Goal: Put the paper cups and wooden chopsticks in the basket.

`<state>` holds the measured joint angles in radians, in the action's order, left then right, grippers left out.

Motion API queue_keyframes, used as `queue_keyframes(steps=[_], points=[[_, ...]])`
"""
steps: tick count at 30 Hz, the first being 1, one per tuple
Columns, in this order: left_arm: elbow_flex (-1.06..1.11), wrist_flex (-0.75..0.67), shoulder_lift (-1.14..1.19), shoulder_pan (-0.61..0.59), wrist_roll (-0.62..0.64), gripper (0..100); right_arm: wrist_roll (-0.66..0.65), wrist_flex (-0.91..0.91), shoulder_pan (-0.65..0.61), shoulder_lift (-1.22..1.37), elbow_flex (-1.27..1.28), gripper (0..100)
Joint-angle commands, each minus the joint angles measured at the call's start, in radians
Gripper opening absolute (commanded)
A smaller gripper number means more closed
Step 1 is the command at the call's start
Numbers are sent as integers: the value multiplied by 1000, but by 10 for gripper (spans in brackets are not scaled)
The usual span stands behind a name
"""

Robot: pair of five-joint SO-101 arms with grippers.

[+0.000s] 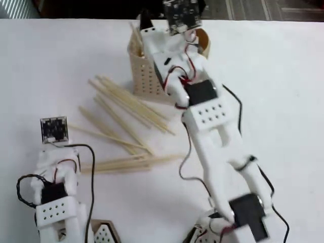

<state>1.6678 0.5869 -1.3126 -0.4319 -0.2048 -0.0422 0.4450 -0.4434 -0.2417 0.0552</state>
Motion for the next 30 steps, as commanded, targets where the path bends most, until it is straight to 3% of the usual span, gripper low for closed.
queue_keyframes(steps=[1,7,11,18,25,30], points=[[-29,-15,-13,-4,-11,24,15,211,-53,-130,-43,88],[-29,-15,-13,-4,-11,24,6,555,-156,-131,-41,91],[-29,-15,-13,-4,-11,24,-69,685,-209,-18,-41,91],[-29,-15,-13,-4,-11,24,-86,731,-232,268,-81,94],[-29,-15,-13,-4,-11,24,-77,809,-272,513,-213,242],[-29,-15,-13,-4,-11,24,-77,809,-312,680,-345,191]])
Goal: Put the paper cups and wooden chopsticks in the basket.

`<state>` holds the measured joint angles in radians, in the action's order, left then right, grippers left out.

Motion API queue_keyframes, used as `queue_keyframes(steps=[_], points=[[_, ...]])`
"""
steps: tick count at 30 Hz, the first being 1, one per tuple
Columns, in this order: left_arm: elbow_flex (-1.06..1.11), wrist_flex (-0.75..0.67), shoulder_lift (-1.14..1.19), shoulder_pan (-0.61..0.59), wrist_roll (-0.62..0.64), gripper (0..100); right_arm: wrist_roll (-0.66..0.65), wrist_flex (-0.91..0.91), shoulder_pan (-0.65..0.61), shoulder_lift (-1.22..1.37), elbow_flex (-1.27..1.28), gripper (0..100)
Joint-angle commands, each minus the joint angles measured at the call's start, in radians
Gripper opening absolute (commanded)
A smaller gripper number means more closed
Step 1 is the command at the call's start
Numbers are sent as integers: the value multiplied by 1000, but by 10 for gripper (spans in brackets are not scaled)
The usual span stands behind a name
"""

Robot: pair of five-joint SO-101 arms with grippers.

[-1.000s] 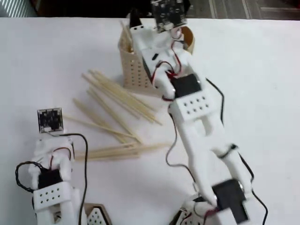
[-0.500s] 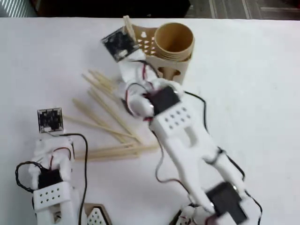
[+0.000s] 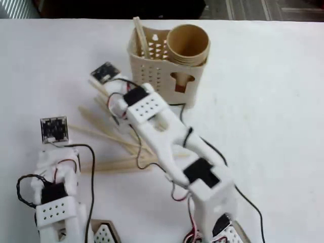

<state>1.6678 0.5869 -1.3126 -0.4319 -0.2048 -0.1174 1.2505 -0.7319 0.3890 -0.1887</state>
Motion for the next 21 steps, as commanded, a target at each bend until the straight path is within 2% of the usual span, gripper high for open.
queue_keyframes(steps=[1,8,15,19,21], points=[[-29,-15,-13,-4,-11,24,-2,4,-28,85,-135,177],[-29,-15,-13,-4,-11,24,-2,10,-27,312,-350,152],[-29,-14,-13,-4,-11,24,-9,12,-16,446,-437,146],[-29,-14,-13,-4,-11,24,-28,10,-8,475,-460,9],[-29,-14,-13,-4,-11,24,-46,10,-4,478,-465,32]])
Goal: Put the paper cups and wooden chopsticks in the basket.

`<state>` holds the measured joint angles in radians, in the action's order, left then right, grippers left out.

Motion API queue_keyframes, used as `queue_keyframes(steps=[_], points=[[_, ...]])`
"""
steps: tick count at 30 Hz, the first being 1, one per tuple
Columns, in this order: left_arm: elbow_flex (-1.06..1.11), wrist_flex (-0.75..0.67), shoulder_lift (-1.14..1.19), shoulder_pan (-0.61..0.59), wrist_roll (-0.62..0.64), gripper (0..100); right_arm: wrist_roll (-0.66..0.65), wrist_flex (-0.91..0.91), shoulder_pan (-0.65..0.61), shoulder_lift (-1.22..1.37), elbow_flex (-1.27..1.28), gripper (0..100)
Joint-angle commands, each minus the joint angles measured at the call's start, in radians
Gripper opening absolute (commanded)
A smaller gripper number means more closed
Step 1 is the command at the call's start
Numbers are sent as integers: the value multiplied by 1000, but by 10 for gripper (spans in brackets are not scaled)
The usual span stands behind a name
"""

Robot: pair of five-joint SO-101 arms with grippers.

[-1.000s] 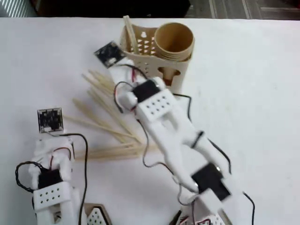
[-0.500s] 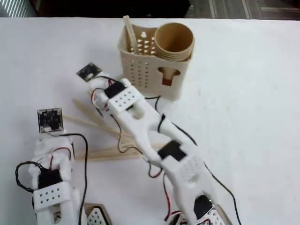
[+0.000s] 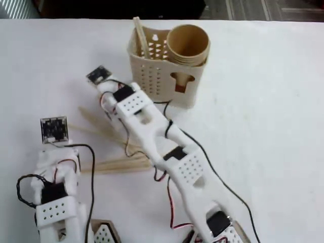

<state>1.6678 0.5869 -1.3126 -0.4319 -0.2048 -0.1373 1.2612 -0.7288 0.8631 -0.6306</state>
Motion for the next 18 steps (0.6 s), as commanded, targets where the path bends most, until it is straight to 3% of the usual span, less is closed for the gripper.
queue_keyframes(steps=[1,18], points=[[-29,-14,-13,-4,-11,24,-29,-1,-4,5,-21,19],[-29,-14,-13,-4,-11,24,-31,351,2,-214,-230,17]])
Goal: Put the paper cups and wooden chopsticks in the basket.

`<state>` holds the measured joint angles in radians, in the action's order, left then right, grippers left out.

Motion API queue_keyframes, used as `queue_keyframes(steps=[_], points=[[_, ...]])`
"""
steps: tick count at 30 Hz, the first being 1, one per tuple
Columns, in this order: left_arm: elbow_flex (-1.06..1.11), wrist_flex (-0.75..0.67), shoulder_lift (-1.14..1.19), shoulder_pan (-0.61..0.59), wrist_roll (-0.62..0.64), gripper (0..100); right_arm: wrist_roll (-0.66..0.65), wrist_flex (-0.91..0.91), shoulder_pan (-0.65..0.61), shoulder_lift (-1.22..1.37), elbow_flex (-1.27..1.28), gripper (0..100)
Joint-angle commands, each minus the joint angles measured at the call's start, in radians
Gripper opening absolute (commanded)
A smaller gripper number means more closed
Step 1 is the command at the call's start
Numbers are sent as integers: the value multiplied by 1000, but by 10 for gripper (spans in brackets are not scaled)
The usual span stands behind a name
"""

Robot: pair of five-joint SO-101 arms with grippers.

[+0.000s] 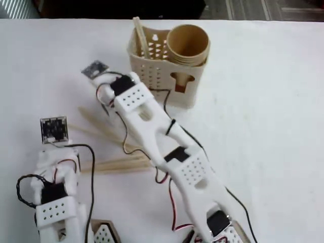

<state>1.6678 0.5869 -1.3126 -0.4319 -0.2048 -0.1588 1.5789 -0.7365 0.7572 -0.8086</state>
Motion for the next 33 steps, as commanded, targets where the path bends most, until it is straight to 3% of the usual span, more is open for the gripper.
queue_keyframes(steps=[1,7,13,19,25,27,29,33], points=[[-29,-14,-13,-4,-11,24,-9,35,10,-116,-51,17],[-29,-14,-13,-4,-11,24,-9,35,1,-54,-48,19],[-29,-14,-13,-4,-11,24,-9,33,-27,76,-57,128],[-29,-14,-13,-4,-11,24,-11,-2,-21,153,-80,136],[-29,-14,-13,-4,-11,24,-11,-8,-28,252,-129,125],[-29,-14,-13,-4,-11,24,-15,-8,-24,294,-169,67],[-29,-14,-13,-4,-11,24,-83,-2,-22,329,-219,9],[-29,-14,-13,-4,-11,24,-143,36,-22,360,-301,19]])
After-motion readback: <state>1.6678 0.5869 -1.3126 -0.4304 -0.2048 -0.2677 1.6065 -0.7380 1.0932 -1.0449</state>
